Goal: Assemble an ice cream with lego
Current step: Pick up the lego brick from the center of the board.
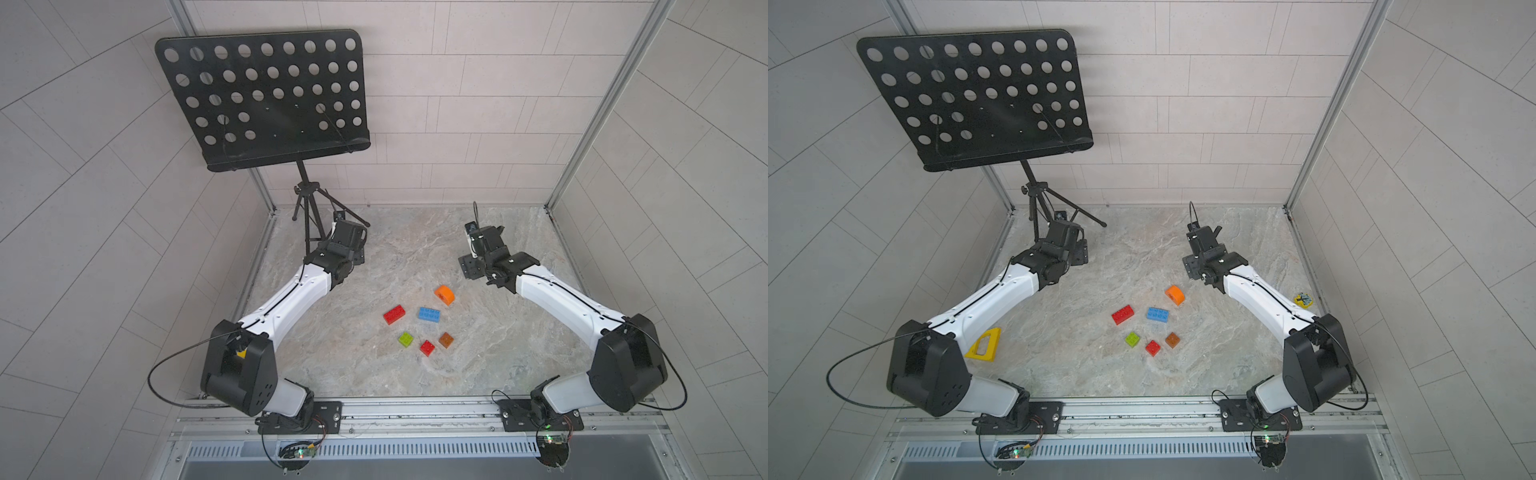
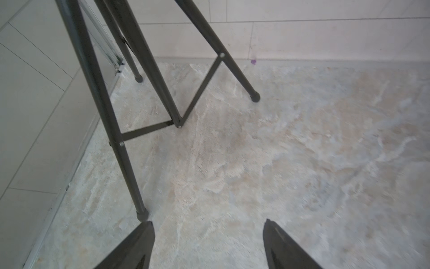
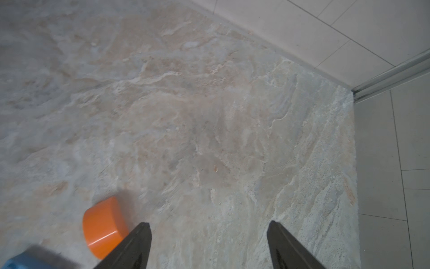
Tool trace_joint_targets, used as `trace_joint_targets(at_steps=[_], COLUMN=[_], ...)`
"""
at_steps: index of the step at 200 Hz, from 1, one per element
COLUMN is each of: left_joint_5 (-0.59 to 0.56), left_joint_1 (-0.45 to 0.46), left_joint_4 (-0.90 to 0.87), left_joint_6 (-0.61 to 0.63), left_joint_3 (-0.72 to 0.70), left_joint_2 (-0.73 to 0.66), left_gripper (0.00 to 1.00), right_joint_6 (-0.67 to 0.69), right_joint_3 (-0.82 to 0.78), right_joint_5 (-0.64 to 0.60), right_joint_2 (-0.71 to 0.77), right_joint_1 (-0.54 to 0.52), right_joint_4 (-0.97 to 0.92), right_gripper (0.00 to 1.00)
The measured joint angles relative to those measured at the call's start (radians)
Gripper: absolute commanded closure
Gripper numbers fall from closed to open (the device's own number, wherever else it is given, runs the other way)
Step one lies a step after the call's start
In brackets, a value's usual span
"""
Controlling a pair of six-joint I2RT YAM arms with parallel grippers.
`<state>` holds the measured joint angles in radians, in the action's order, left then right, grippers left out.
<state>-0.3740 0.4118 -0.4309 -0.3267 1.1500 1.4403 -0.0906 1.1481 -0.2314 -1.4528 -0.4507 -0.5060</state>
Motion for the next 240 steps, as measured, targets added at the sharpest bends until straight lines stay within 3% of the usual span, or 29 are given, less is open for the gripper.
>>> trace_joint_targets(at_steps=[30,75,107,165,240], left_joint_5=[0.077,0.195,0.263,0.278,0.260], left_joint_1=[0.066,0.073,0.083,0.174,0.254], left_joint_4=[-0.185,-0.315,-0.338,-0.303,-0.253], left_joint_6=[-0.053,-0.106,-0.126,-0.154,-0.179], left_joint_3=[0.001,-0.109,-0.214,-0.241,-0.342], left_joint_2=[-0.130,-0.325,-0.295,-0.270,-0.275], left_gripper=[0.21,0.20,0.21,0.21,0.21], right_joint_6=[-0.056,-0.090,-0.110,-0.240,-0.300], right_joint_3=[0.020,-0.019,-0.084,-0.218,-0.295], right_joint_5=[0.058,0.118,0.128,0.126,0.126], right_joint_2=[0.021,0.023,-0.003,-0.001,-0.017], right_joint_1=[-0.092,-0.238,-0.335,-0.460,-0.480], right_joint_4=[-0.153,-0.257,-0.257,-0.221,-0.130], right_gripper=[0.16,0.24,0.24,0.27,0.33])
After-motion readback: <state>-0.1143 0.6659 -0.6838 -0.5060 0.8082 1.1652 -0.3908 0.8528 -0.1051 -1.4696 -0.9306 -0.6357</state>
